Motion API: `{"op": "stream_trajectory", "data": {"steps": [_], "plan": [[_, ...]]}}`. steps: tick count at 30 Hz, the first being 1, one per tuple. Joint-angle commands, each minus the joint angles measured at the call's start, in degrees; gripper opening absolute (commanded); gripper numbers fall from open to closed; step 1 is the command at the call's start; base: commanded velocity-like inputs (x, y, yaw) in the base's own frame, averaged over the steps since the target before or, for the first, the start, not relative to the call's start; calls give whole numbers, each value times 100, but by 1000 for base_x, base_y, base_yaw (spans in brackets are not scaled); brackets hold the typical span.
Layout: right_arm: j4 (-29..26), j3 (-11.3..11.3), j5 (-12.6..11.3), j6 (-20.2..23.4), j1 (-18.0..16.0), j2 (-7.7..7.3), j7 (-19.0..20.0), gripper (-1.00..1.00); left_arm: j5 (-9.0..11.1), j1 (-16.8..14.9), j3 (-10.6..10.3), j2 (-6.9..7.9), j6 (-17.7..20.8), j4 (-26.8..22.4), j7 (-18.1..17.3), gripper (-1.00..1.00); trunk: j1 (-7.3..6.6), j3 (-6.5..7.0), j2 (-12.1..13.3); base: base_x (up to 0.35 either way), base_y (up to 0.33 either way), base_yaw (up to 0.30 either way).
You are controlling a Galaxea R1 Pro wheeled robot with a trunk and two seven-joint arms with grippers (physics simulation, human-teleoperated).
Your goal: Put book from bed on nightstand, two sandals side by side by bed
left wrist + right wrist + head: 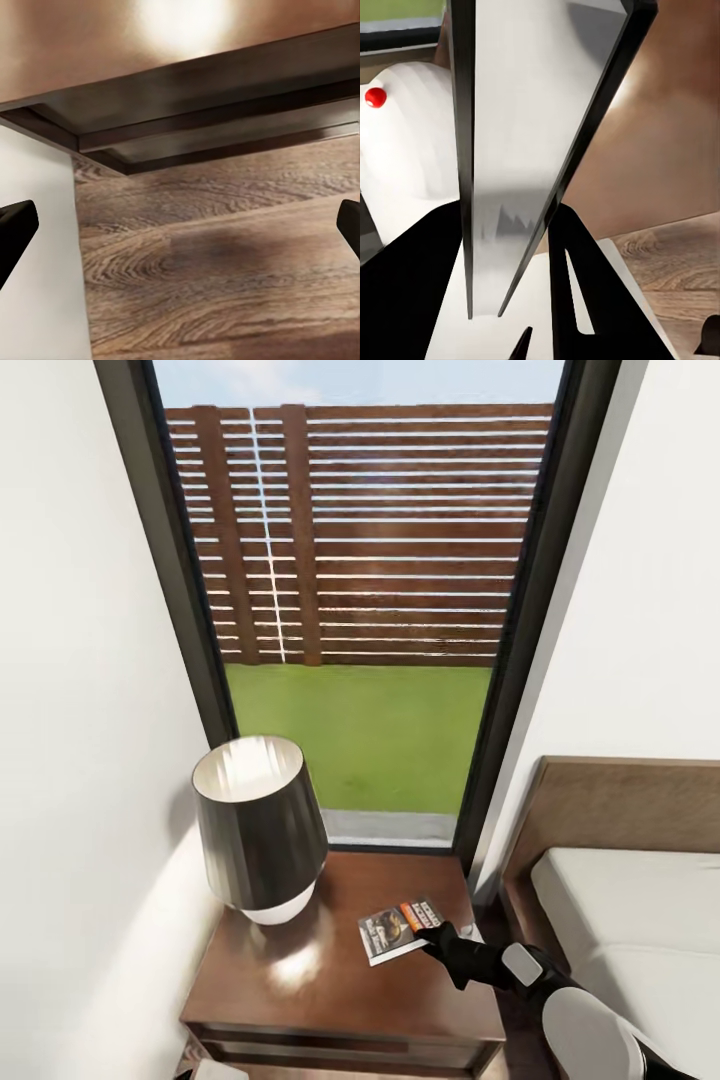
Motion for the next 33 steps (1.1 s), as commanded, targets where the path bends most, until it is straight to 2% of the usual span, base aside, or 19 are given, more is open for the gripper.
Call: {"op": "stream_trajectory", "data": {"steps": [1,33], "plan": [[-13,1,-69,50,0,3,-26,-100,53,-3,-51,3,-16,0,24,100,22,-24,-44,0,0,0],[-29,-8,-77,69,-30,-3,-34,-100,53,-3,-60,3,-16,0,24,100,725,-598,-1327,0,0,0]]}}
